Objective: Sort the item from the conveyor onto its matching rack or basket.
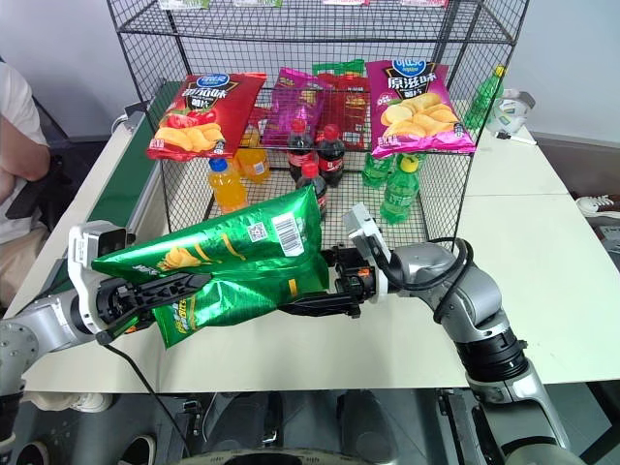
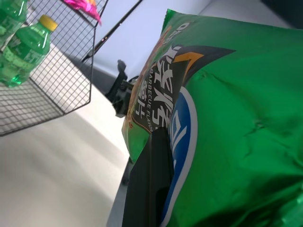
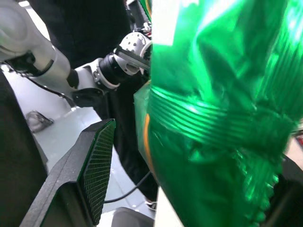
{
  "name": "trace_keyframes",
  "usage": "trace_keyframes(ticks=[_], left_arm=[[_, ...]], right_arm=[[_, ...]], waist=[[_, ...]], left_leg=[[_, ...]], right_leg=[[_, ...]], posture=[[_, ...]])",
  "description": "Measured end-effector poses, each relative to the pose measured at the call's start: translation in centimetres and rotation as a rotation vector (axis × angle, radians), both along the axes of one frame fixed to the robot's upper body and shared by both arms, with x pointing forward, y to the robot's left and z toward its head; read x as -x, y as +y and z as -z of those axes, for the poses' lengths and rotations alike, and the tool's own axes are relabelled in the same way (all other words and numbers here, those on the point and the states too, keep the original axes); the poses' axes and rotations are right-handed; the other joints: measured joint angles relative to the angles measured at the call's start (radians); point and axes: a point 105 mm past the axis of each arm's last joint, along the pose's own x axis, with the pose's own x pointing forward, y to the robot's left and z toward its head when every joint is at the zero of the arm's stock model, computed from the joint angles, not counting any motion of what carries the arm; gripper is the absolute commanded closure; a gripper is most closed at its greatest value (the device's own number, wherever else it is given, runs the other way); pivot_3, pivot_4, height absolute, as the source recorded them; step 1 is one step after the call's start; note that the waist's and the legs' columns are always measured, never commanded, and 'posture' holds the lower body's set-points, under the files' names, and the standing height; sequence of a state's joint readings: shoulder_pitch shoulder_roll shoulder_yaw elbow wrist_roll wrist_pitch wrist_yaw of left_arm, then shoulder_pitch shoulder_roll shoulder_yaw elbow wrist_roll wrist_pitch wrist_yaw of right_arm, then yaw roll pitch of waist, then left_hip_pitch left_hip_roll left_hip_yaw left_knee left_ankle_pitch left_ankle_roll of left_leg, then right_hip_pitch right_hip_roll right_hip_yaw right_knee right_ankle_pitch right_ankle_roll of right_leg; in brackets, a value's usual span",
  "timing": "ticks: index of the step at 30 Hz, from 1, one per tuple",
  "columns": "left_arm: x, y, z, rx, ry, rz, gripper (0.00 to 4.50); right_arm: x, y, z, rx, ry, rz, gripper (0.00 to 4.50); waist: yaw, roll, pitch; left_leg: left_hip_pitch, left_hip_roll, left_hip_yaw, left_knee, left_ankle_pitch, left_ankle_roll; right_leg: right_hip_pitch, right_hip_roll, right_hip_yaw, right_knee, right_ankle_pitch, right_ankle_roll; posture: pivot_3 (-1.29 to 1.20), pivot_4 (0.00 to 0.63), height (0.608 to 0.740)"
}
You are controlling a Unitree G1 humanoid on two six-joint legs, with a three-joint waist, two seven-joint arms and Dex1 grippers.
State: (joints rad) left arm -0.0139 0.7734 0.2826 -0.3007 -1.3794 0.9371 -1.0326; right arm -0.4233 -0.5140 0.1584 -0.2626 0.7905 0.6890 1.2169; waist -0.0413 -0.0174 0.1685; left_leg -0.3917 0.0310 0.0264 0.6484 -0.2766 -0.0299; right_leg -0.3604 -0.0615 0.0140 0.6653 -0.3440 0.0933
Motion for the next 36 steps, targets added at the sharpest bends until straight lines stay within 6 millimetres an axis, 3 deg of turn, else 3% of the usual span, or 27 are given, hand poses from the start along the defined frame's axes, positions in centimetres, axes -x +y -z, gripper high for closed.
trace_keyframes(ticks=[7,8,14,15,23,29,36], left_arm=[[-0.2,-0.6,0.7,0.016,0.003,-0.01,4.5],[-0.3,-0.7,0.7,0.017,0.0,-0.015,4.5],[-0.3,-0.7,1.1,-0.011,-0.005,-0.023,4.5],[-0.4,-0.6,1.3,-0.028,-0.01,-0.026,3.82],[-0.6,0.0,1.9,-0.074,-0.035,-0.068,0.34],[-0.7,1.5,2.0,-0.117,-0.1,-0.208,0.25],[-2.0,3.6,1.0,-0.167,-0.301,-0.46,0.25]], right_arm=[[-0.2,0.2,1.0,0.046,-0.028,-0.004,4.13],[-0.3,0.1,1.1,0.048,-0.032,0.001,4.29],[-0.5,0.1,1.4,0.058,-0.043,0.012,4.29],[-0.6,0.1,1.5,0.062,-0.045,0.015,4.29],[-0.5,0.0,1.6,0.057,-0.07,0.02,4.29],[-1.5,-0.3,0.7,0.02,-0.257,0.152,4.29],[-3.0,-2.3,-0.5,-0.004,-0.463,0.378,4.29]], waist=[[0.0,0.0,0.0],[0.0,0.0,0.0],[0.0,0.0,0.0],[0.0,0.0,0.0],[0.0,0.0,0.0],[-0.001,0.0,0.0],[0.003,0.0,0.0]], left_leg=[[0.0,0.0,0.0,0.0,0.0,0.0],[0.0,0.0,0.0,0.0,0.0,0.0],[0.0,0.0,0.0,0.0,0.0,0.0],[0.0,0.0,0.0,0.0,0.0,0.0],[0.0,0.0,0.0,-0.001,0.0,0.0],[-0.001,0.0,0.0,-0.002,0.0,0.0],[-0.001,0.0,0.0,-0.001,0.0,0.0]], right_leg=[[0.0,0.0,0.0,0.0,0.0,0.0],[0.0,0.0,0.0,0.0,0.0,0.0],[0.0,0.0,0.0,0.0,0.0,0.0],[0.0,0.0,0.0,0.0,0.0,0.0],[0.0,-0.001,0.0,-0.001,0.0,0.0],[-0.001,-0.001,0.0,-0.002,0.0,0.0],[-0.001,-0.002,0.0,-0.002,0.0,0.0]], posture=[[0.0,0.15,0.739],[0.0,0.15,0.739],[0.0,0.15,0.739],[0.0,0.15,0.739],[0.0,0.15,0.739],[0.0,0.15,0.739],[0.0,0.15,0.739]])
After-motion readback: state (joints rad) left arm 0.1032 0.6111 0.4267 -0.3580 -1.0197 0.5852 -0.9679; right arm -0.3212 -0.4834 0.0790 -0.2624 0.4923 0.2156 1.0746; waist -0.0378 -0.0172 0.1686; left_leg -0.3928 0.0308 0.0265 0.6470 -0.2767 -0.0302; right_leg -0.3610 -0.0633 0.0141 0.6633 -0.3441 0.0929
